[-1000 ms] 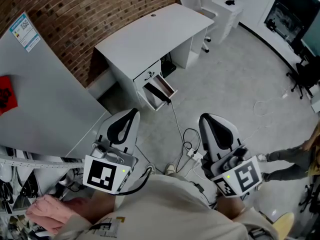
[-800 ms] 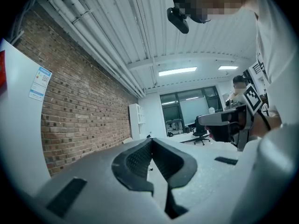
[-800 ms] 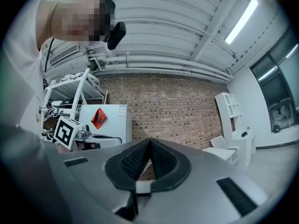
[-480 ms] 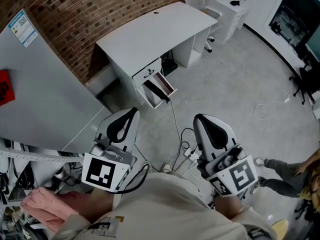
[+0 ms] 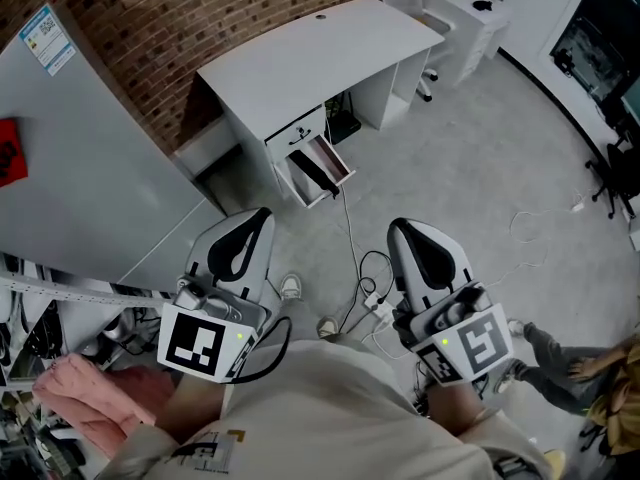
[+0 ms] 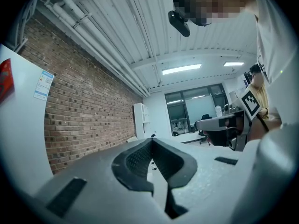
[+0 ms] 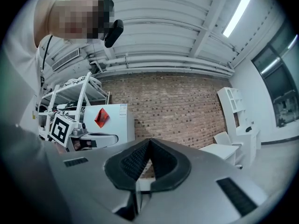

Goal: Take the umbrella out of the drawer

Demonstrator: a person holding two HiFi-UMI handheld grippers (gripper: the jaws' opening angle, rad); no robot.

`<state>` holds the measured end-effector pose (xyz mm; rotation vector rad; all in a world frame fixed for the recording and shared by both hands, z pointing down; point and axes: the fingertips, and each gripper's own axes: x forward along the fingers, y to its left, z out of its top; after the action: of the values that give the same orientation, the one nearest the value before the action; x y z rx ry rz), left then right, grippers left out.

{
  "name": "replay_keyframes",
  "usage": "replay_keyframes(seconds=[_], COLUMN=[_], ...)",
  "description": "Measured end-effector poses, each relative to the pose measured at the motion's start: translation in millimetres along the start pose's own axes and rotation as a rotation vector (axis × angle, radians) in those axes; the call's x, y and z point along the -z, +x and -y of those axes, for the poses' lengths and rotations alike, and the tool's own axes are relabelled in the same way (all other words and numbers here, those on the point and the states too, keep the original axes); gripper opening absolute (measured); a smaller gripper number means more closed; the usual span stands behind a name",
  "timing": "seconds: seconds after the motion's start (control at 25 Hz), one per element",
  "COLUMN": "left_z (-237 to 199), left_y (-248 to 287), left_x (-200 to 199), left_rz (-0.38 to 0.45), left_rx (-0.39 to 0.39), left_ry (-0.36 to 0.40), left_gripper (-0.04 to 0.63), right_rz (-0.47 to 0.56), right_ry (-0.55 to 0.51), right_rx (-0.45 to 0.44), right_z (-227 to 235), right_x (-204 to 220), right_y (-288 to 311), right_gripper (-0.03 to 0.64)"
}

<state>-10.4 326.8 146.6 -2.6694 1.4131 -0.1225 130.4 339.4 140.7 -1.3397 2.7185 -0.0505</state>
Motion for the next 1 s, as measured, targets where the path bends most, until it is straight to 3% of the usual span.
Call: replay_keyframes(seconds=[0.56,1.0], left_z=[-21.4,-75.7], left_y=[25.7,77.1], left_x=[16.2,33.9], left_rz=[-0.011,-0.026], left_rx=[0.020,0.035], left_ry=[-0.005,-0.037], left_gripper=[0.008,0.008], right_rz=[-0.016,-0.059], right_ry=[-0.015,-0.006], right_rx=[-0.017,-0.016], right_z=[11.2,40.7], right_x=[11.0,29.7], right_y=[37.3,112.6], right_gripper=[0.006,0.006])
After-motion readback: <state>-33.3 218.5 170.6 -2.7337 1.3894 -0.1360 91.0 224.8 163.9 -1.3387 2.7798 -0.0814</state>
